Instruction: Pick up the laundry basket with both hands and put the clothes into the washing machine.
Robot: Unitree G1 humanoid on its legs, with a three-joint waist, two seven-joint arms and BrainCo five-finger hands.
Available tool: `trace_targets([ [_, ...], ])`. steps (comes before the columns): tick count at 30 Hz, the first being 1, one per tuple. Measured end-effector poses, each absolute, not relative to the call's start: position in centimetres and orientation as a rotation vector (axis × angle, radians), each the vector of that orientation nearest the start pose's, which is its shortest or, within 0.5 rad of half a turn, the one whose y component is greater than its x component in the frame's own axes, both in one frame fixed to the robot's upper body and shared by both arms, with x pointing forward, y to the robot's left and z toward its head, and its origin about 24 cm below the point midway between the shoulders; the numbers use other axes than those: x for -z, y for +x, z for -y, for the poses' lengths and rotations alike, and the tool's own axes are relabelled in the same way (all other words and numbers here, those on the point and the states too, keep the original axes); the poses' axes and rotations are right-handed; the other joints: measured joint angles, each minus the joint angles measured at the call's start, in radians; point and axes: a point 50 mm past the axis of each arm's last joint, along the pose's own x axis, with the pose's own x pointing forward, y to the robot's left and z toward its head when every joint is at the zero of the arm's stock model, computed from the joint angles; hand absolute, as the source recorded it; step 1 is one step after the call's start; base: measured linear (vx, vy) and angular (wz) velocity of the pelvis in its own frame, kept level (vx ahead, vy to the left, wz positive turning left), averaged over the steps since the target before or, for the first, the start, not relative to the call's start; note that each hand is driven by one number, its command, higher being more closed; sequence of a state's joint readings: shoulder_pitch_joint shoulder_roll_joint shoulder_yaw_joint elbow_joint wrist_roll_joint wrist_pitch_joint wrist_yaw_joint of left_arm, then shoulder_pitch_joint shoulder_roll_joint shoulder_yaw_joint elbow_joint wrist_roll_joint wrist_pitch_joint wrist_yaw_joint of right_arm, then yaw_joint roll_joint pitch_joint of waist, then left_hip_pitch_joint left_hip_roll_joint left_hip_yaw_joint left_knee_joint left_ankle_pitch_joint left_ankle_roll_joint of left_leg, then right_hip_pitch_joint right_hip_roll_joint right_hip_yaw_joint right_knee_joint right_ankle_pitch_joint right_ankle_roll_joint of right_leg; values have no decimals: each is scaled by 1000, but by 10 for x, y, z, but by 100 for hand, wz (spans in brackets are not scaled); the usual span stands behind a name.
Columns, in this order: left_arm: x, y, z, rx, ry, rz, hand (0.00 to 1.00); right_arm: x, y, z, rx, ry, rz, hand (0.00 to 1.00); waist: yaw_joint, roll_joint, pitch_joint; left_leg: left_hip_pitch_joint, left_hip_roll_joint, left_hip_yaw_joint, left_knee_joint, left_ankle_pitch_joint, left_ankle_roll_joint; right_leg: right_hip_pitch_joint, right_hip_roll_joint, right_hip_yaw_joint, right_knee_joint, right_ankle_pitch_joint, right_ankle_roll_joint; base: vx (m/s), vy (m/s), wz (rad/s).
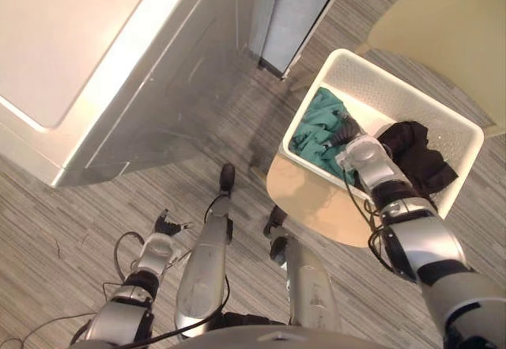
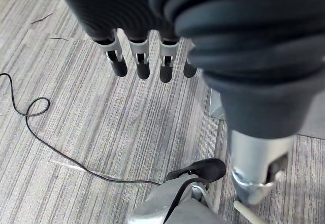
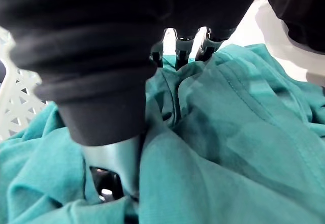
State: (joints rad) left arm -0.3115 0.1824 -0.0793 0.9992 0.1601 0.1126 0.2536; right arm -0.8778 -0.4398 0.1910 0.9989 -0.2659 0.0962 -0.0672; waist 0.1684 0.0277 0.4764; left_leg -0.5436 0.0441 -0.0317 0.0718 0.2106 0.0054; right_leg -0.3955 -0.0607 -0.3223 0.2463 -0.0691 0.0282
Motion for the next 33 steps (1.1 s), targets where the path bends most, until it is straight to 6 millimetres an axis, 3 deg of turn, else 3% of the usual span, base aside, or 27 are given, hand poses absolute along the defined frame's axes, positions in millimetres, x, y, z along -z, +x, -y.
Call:
trace_targets([
  [5, 84, 256, -201, -170, 489, -724, 0, -115, 394, 231, 138, -790, -187, 0, 2, 0, 0, -34, 7, -22, 14, -2, -5, -12, 13, -19, -17, 6, -6, -1, -10, 5],
  [6, 85, 256, -199, -169, 480, -726, 0, -115, 394, 230, 147, -791, -183, 100, 5, 0, 0, -35, 7, -22, 14, -2, -5, -13, 14, -19, -17, 6, -6, 0, 0, 0],
  [15, 86, 255, -197, -203, 435, -738, 0, -119, 396, 226, 160, -795, -157, 100, 2, -1, 1, -48, 18, -21, 17, -2, -11, -24, 25, -16, -21, 12, -13, -4, -3, -2],
  [23, 90, 251, -196, -252, 321, -768, 0, -103, 396, 210, 102, -803, -198, 100, 1, -3, 1, -47, 26, -22, 14, 0, -15, -26, 32, -16, -21, 12, -15, 0, 0, 0],
  [33, 93, 249, -195, -281, 244, -789, 0, -99, 396, 202, 78, -794, -201, 100, -8, -8, 3, -45, 27, -21, 14, 2, -16, -26, 33, -16, -18, 13, -15, 0, 0, 0],
])
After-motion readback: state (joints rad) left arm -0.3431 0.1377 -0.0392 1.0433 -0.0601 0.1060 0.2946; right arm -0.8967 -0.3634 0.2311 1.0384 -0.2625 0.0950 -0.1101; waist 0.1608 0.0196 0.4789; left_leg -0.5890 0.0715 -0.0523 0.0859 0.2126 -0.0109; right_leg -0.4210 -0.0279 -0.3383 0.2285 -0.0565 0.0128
